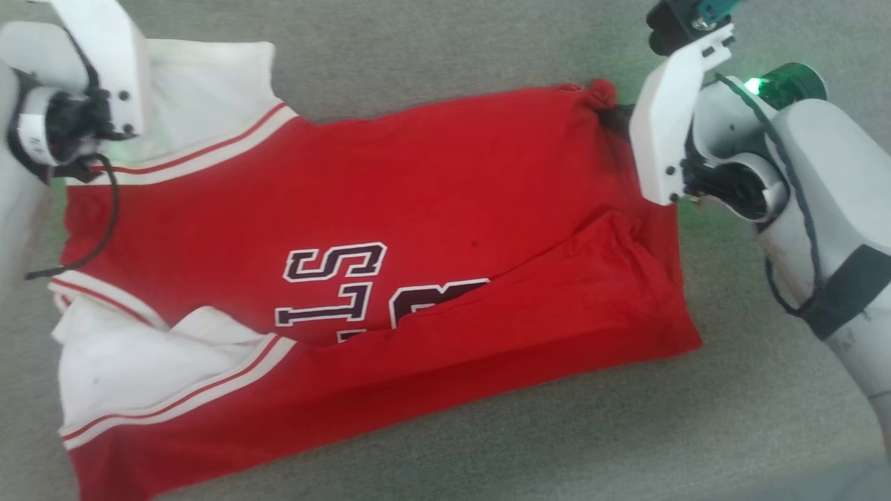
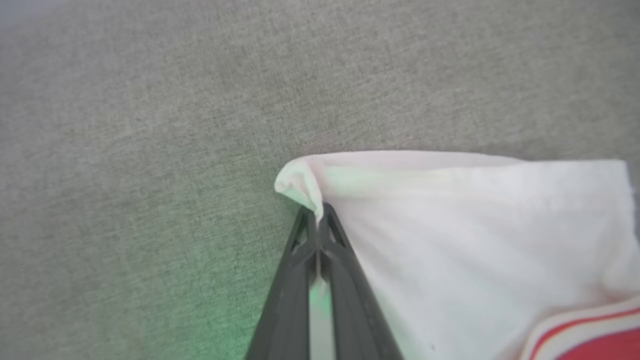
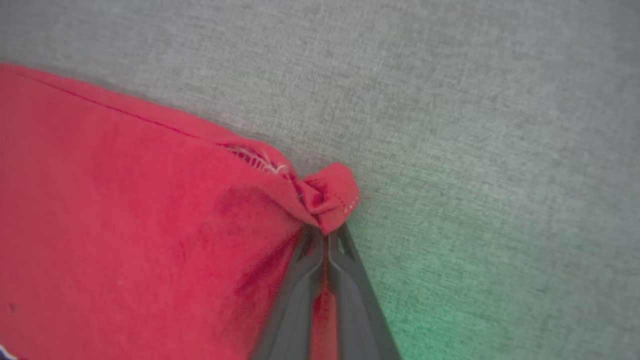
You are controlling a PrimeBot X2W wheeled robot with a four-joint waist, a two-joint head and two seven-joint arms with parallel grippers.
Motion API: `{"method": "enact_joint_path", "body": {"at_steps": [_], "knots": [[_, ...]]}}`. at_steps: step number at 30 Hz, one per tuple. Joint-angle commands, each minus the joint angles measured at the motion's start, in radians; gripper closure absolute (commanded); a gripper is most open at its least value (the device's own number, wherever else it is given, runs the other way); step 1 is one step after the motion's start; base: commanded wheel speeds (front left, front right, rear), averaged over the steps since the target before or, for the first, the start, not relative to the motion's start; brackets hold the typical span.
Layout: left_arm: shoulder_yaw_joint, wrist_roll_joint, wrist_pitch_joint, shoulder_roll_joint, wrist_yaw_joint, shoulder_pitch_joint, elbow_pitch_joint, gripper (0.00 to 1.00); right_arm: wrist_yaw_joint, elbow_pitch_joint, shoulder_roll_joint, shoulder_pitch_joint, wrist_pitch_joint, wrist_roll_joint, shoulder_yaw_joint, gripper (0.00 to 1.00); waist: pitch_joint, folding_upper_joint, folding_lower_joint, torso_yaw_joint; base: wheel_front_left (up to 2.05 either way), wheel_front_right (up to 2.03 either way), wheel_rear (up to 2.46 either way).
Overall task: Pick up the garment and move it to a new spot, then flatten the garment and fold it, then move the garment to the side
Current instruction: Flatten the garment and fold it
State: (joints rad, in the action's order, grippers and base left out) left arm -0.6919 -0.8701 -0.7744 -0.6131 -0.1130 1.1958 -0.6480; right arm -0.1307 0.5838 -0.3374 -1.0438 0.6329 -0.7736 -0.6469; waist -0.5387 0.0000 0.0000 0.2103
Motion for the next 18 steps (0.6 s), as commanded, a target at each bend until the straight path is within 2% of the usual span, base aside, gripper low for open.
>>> {"method": "enact_joint_path", "body": {"at_steps": [1, 11, 18], "knots": [[-0.020, -0.004, -0.005, 0.020, 0.012, -0.021, -0.015, 1.00, 0.000, 0.018, -0.005, 0.023, -0.008, -0.005, -0.020, 1.00, 0.018, 0.0000, 0.0000, -0.018, 0.00, 0.00, 0.00], [-0.045, -0.004, -0.021, 0.040, 0.045, -0.029, 0.040, 1.00, 0.001, -0.051, -0.119, 0.070, -0.092, -0.056, -0.025, 1.00, 0.121, 0.0000, 0.0000, -0.111, 0.00, 0.00, 0.00], [-0.065, -0.006, -0.046, 0.011, 0.029, -0.082, 0.173, 1.00, 0.001, -0.143, -0.200, 0.160, -0.097, -0.072, 0.021, 1.00, 0.195, 0.0000, 0.0000, -0.176, 0.00, 0.00, 0.00]]}}
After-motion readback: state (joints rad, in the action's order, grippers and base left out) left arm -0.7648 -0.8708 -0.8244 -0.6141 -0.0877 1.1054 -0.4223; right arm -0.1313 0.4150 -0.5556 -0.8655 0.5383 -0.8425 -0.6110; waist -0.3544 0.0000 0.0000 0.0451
